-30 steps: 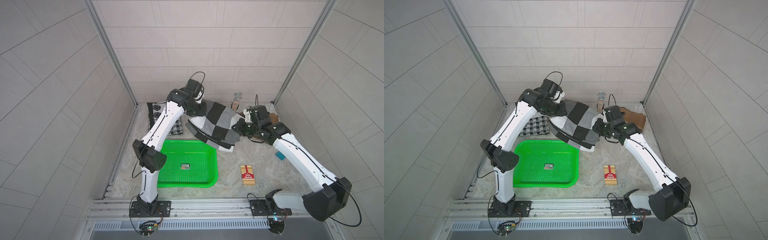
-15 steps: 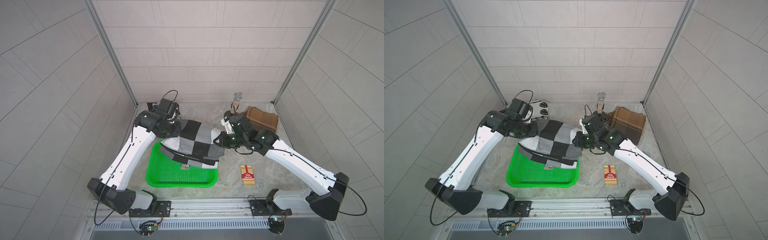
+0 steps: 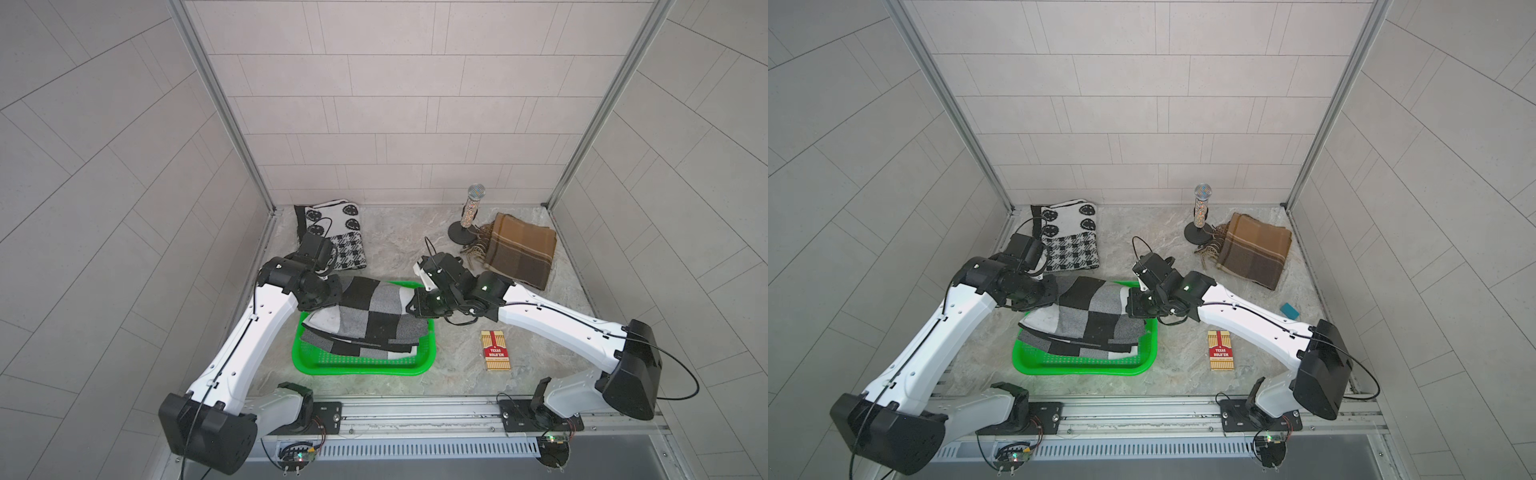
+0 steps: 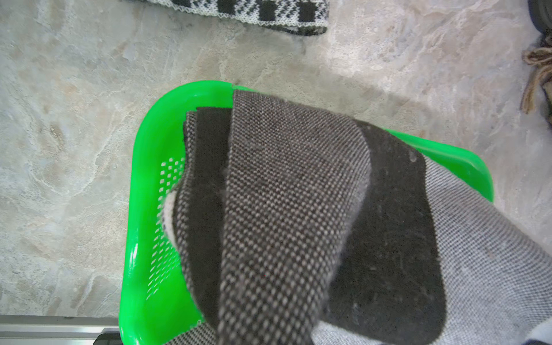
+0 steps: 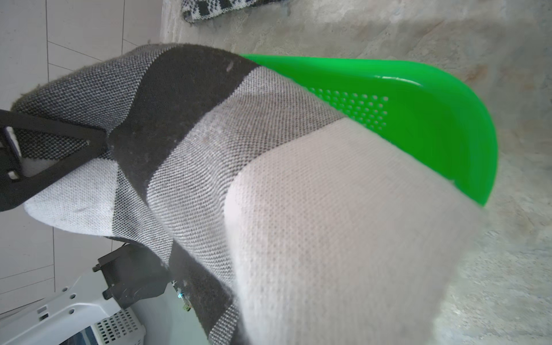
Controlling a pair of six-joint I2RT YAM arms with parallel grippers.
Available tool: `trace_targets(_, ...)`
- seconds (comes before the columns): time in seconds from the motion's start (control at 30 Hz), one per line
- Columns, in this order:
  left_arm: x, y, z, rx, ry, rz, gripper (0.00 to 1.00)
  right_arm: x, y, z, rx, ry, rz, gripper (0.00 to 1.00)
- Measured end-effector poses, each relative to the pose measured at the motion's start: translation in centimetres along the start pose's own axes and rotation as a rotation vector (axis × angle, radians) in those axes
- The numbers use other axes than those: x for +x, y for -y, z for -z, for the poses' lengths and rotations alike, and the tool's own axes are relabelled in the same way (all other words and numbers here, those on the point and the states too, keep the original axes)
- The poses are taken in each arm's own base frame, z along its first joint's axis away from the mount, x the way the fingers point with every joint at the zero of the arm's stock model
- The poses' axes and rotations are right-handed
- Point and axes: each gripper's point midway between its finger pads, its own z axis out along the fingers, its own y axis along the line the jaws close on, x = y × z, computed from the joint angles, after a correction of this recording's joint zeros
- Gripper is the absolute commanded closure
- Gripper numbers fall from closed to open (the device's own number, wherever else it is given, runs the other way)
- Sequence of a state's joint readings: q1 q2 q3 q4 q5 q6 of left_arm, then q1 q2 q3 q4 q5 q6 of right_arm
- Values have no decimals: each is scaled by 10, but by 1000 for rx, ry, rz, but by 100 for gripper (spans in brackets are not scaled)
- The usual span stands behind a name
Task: Put the folded scarf in the basket
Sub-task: Place the scarf in the basket.
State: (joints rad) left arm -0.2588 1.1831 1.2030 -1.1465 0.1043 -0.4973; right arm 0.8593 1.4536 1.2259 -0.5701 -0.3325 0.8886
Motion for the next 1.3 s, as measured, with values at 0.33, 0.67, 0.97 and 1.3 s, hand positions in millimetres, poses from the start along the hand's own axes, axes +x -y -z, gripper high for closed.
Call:
trace_targets(0.33,5,-27,-30,-60,-8,54,100,-1,8,-37,29,-39,10,100)
trace_targets(0.67,37,-57,-106,-142,-127,141,98,27,51,-94,127,-152,-19,100)
trace_targets(0.97,37,-59,-118,-138,-93,214,78,31,59,-97,157,-145,-28,87)
trace_targets(1.3,24,-69,-84,-134,91,281,63,30,66,-72,268,-87,-1,44)
